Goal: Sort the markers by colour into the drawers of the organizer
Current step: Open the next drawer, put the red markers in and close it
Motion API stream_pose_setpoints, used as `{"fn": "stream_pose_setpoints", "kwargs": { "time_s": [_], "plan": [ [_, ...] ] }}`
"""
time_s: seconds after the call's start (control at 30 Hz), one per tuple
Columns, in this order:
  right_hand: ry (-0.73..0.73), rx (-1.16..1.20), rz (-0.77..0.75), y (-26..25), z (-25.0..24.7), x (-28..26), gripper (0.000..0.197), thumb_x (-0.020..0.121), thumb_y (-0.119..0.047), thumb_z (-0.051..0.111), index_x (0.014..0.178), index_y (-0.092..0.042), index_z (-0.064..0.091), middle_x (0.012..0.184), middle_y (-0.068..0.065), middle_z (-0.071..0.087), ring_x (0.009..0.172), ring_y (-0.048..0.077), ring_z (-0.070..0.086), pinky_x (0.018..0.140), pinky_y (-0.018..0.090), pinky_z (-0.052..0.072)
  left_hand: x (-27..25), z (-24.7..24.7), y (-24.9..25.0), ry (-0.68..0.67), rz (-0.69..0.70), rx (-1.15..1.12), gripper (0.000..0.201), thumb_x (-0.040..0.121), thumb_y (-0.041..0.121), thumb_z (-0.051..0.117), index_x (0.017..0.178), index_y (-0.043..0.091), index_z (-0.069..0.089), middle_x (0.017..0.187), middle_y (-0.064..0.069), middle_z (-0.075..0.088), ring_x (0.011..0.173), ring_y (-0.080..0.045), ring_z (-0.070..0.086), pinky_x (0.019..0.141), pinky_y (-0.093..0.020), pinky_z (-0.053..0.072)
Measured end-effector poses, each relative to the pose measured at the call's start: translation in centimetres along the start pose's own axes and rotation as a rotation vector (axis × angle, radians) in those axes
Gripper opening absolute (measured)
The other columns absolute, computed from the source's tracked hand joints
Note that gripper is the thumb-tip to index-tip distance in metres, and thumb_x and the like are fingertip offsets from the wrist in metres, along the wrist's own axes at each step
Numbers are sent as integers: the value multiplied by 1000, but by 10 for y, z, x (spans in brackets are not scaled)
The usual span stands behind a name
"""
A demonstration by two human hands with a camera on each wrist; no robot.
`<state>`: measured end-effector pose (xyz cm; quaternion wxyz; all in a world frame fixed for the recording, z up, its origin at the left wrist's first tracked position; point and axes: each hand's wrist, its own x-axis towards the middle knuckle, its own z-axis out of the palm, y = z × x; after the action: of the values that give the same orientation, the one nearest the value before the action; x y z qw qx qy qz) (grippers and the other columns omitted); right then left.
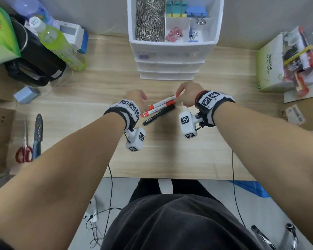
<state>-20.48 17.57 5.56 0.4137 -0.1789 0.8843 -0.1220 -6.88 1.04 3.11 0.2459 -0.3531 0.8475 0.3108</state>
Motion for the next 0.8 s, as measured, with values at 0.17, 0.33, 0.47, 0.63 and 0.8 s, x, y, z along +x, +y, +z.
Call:
{"fn": "stream_pose_setpoints", "kwargs": {
  "time_s": [0.17, 0.33, 0.47, 0.63, 0.8],
  "plan": [
    [10, -45, -140, 4, 43, 21, 17, 80, -23, 76, 97, -22, 72, 95, -3, 59, 88, 18, 58, 75, 24, 45, 8, 38, -11, 57, 56, 14, 27, 85, 30, 70, 110, 21, 66, 110, -3, 68, 95, -22, 63, 80, -30, 51],
    [7, -124, -214, 6, 67, 28, 19, 82, -12, 68, 96, -23, 74, 97, -2, 69, 95, 21, 64, 83, 25, 49, 17, 52, -11, 55, 81, -1, 18, 86, 26, 68, 104, 24, 68, 107, -4, 69, 95, -26, 64, 85, -38, 54],
    [84, -148, -200, 6, 72, 31, 22, 84, -10, 62, 91, -30, 69, 103, 0, 71, 97, 24, 65, 81, 31, 54, 22, 53, -11, 39, 81, 4, 4, 86, 25, 68, 90, 27, 67, 97, -4, 69, 84, -27, 67, 78, -41, 57],
    [102, -228, -171, 8, 71, 36, 21, 85, -12, 64, 93, -31, 70, 106, -1, 66, 92, 26, 64, 76, 31, 51, 25, 47, -18, 10, 100, 151, 15, 90, 27, 65, 99, 15, 65, 95, -6, 64, 80, -26, 60, 69, -35, 52],
    [124, -241, -196, 13, 61, 39, 12, 87, -14, 67, 96, -20, 71, 109, 7, 59, 94, 29, 61, 78, 32, 48, 23, 41, -24, 1, 12, 167, 22, 97, 23, 55, 108, 6, 63, 97, -13, 65, 78, -27, 56, 64, -33, 43]
  ]
}}
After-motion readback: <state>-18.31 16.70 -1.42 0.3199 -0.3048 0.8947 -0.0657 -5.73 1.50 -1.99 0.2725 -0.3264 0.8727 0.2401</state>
